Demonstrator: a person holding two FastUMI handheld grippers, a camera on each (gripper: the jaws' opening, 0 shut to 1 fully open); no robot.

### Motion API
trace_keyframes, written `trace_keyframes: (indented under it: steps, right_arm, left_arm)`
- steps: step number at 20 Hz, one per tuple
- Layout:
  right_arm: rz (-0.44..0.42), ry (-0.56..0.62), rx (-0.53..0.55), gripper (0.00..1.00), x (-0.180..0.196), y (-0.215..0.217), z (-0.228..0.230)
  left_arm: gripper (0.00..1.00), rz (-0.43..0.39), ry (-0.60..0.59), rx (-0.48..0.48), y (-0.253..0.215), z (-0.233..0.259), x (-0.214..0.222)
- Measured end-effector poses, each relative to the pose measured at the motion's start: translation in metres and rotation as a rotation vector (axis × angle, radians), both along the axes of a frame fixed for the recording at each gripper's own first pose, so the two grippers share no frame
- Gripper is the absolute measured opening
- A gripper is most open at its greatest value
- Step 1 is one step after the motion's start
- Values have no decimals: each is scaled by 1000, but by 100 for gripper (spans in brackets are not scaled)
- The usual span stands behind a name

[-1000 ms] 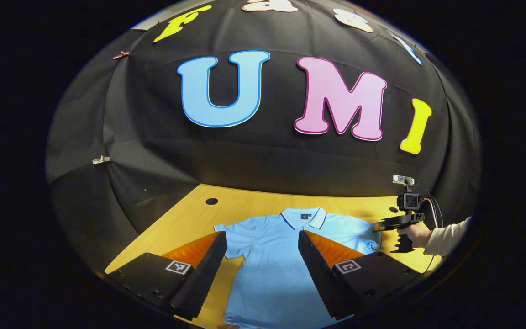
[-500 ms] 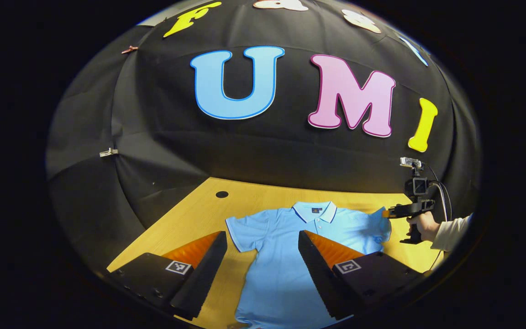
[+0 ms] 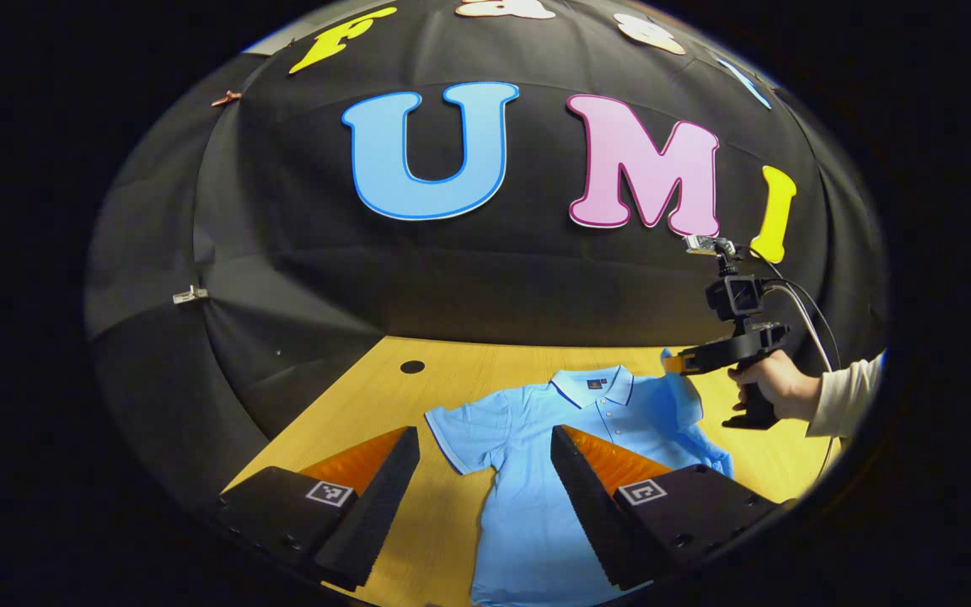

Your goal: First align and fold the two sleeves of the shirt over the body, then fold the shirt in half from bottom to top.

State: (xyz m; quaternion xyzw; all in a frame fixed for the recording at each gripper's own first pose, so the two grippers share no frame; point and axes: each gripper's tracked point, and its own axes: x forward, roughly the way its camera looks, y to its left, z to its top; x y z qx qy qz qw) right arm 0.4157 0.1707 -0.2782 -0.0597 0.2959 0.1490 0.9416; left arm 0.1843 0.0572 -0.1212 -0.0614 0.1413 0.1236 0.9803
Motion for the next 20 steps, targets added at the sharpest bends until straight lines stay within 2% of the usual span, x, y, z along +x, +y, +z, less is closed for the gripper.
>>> trace_keyframes:
  steps: [2, 5, 6, 9, 11, 15, 20]
  right_arm:
    - [9, -10, -37, 0, -4, 14, -8]
    - [40, -16, -107, 73, -18, 16, -28]
    - [45, -31, -117, 97, -23, 11, -18]
    - [27, -71, -111, 98, -45, -20, 1]
    - [-6, -90, -80, 97, -64, -45, 13]
    - [-42, -97, -59, 98, -103, -93, 17]
    - [-99, -93, -6, 97, -137, -135, 13]
  left_arm:
    - [98, 15, -3, -31, 14, -5, 6]
    - [98, 44, 3, -41, 42, -13, 22]
    - [99, 43, 2, -46, 48, -17, 32]
    - [96, 24, 26, -96, 60, -38, 69]
    - [96, 30, 82, -135, 69, -63, 98]
    - [96, 24, 182, -84, 87, -107, 157]
    - [96, 85, 283, -127, 113, -154, 198]
